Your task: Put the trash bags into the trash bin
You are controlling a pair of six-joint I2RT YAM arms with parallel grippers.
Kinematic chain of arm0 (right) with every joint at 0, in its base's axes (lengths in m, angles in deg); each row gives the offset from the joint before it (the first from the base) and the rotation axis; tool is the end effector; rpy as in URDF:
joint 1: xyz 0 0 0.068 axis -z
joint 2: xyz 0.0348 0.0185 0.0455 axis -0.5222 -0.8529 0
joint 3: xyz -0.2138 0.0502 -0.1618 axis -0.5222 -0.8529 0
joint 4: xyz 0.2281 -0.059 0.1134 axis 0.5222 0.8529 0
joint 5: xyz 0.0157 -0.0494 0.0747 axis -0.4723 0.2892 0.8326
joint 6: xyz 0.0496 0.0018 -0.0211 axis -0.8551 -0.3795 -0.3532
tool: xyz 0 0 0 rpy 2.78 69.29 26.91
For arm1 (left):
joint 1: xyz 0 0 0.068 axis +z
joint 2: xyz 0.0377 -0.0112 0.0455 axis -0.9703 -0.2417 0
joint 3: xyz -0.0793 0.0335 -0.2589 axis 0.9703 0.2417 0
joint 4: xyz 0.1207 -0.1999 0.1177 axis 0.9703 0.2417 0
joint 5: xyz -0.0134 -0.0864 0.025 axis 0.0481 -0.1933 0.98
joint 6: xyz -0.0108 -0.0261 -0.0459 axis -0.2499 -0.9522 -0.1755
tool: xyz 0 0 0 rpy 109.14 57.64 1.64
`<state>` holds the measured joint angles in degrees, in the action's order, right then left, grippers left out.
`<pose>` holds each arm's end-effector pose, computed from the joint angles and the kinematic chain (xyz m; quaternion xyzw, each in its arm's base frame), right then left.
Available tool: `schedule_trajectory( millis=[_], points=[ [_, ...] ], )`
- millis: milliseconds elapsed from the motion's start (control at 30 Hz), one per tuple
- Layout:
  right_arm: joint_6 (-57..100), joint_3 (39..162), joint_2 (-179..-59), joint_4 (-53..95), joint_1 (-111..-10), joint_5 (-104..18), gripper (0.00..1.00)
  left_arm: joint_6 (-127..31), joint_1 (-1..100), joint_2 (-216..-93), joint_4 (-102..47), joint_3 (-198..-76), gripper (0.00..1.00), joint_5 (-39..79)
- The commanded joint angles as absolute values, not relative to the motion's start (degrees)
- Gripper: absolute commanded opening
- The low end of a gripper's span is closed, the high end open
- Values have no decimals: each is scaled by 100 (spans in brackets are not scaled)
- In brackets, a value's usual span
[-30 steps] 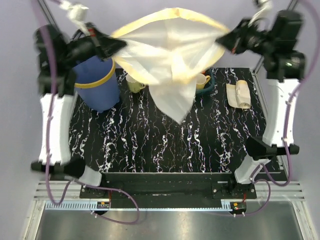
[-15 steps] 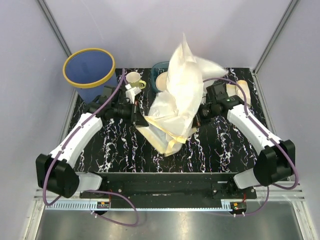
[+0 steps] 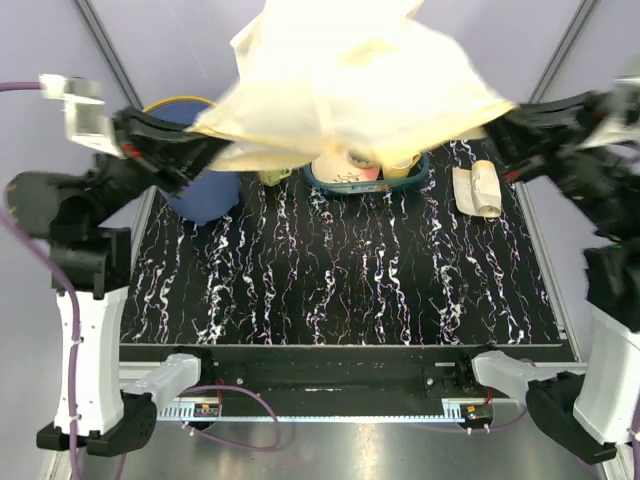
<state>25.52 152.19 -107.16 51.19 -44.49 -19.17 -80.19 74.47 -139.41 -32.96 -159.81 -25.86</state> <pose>0.0920 0.0402 0.6483 -0.2741 0.4771 0.2505 0.7966 0.1287 -0.0323 0.5953 0.2562 0.4884 -0.4845 0.6790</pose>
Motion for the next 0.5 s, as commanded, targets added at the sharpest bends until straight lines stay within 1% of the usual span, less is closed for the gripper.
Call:
schedule_trajectory(
  millis=[0, 33, 100, 167, 200, 267, 300, 333, 367, 400, 433, 467],
  points=[
    [2588, 11593, -11242, 5960, -4948, -1874, 0, -5419, 6130, -14593, 87, -14792, 0, -1393],
    [2789, 11181, -11225, 6239, -5411, -1812, 0, -5163, 5925, -14751, 788, -14572, 0, -1372],
    [2721, 10163, -11067, 6146, -5695, -1646, 0, -4905, 5460, -14823, 1128, -13888, 0, -1598],
    [2782, 10025, -10856, 6408, -5967, -1513, 0, -4879, 5194, -14674, 1287, -13665, 0, -1836],
    [2791, 10190, -10812, 6513, -5986, -1365, 0, -4870, 4967, -14569, 1252, -13690, 0, -2116],
    [2984, 10577, -10724, 6812, -5978, -1197, 0, -4852, 4816, -14357, 1164, -13979, 0, -2442],
    [3011, 11231, -10758, 6909, -5995, -822, 0, -4957, 4815, -14348, 1069, -14268, 0, -3097],
    [2924, 11708, -10828, 7119, -5995, -653, 0, -5106, 4833, -14435, 754, -15019, 0, -3434],
    [2853, 12278, -10907, 7190, -5995, -547, 0, -5742, 4867, -14523, 377, -15583, 0, -3776],
    [2696, 13719, -11230, 7226, -5987, -589, 0, -6367, 5190, -14628, -218, -16068, 0, -4128],
    [2677, 14613, -11468, 7339, -5987, -825, 0, -8574, 5550, -14804, -2443, -16777, 0, -4105],
    [2660, 15553, -11749, 7384, -5978, -1175, 0, -10102, 6049, -14936, -4197, -16924, 0, -3966]
  ],
)
